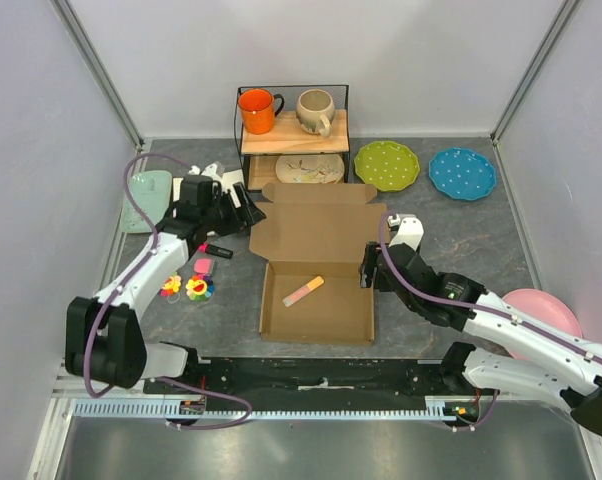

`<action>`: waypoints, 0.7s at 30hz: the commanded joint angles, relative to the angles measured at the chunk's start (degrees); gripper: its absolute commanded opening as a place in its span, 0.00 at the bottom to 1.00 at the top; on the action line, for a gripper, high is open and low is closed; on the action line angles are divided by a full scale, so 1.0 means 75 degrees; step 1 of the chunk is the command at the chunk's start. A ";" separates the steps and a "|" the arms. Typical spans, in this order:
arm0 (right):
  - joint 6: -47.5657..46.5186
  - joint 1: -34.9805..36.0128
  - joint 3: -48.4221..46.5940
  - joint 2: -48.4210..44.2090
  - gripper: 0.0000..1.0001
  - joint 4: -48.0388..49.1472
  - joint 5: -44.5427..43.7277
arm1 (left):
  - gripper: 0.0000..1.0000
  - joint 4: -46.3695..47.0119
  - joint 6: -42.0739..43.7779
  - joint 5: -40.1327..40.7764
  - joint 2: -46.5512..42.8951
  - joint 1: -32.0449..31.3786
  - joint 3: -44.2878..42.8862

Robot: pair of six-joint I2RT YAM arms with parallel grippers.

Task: Fold the paper box

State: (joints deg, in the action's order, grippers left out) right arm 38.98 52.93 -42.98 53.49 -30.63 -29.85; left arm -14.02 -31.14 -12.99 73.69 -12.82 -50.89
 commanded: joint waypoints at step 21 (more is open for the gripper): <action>-0.0955 0.0021 -0.0796 -0.0160 0.77 -0.0099 -0.0357 | 0.76 0.0052 0.0718 -0.0304 0.2643 -0.0130 -0.1383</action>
State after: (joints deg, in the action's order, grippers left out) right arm 33.23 52.93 -46.46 52.31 -32.03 -30.96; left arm -16.36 -27.59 -12.60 92.92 -13.17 -60.27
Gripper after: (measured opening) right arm 0.772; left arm 0.821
